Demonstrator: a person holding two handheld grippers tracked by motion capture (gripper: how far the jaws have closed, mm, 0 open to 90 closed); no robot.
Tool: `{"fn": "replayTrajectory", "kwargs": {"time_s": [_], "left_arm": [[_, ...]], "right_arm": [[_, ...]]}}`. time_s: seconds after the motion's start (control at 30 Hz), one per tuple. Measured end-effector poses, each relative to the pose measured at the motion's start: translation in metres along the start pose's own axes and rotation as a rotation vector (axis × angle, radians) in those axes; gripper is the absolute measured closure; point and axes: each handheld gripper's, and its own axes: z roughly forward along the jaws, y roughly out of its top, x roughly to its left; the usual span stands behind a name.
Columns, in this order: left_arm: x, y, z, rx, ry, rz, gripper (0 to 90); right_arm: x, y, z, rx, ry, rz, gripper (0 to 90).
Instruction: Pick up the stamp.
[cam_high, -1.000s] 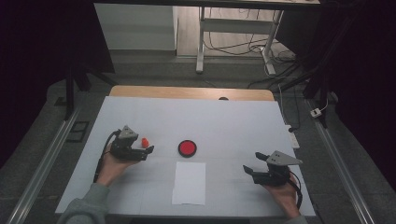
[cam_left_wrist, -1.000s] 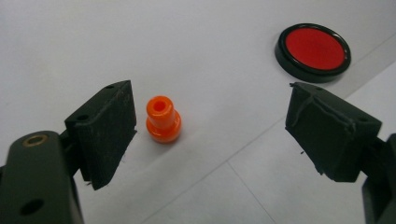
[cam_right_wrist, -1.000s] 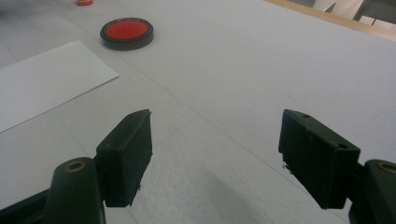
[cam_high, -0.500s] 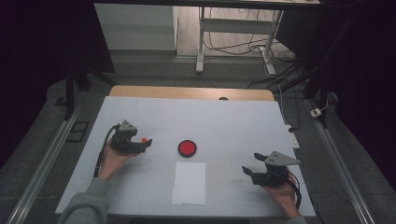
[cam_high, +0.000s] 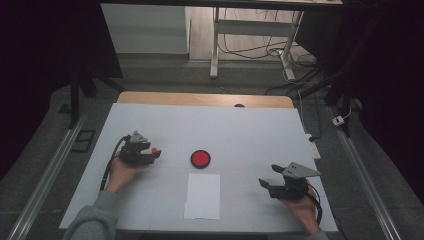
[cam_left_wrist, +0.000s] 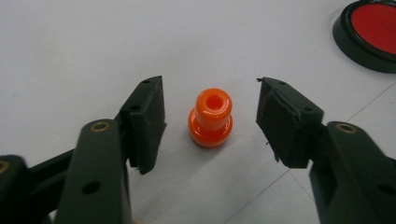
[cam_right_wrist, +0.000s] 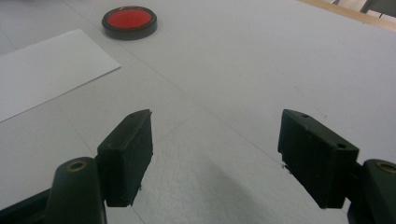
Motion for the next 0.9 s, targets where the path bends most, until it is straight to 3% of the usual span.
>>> {"fn": "replayTrajectory", "kwargs": {"time_s": [0.17, 0.53, 0.9], "left_arm": [[0.0012, -0.0007, 0.0013, -0.001, 0.001, -0.004, 48.5], [-0.0024, -0.0013, 0.0102, 0.024, -0.006, 0.033, 59.2], [-0.003, -0.0006, 0.0085, 0.006, 0.005, 0.039, 71.5]], "right_arm": [[0.0, -0.0007, 0.0016, 0.015, 0.003, 0.004, 25.8], [-0.0012, -0.002, 0.0012, 0.033, -0.004, 0.003, 25.5], [0.0006, -0.0011, 0.0011, 0.029, -0.006, -0.01, 26.0]]}}
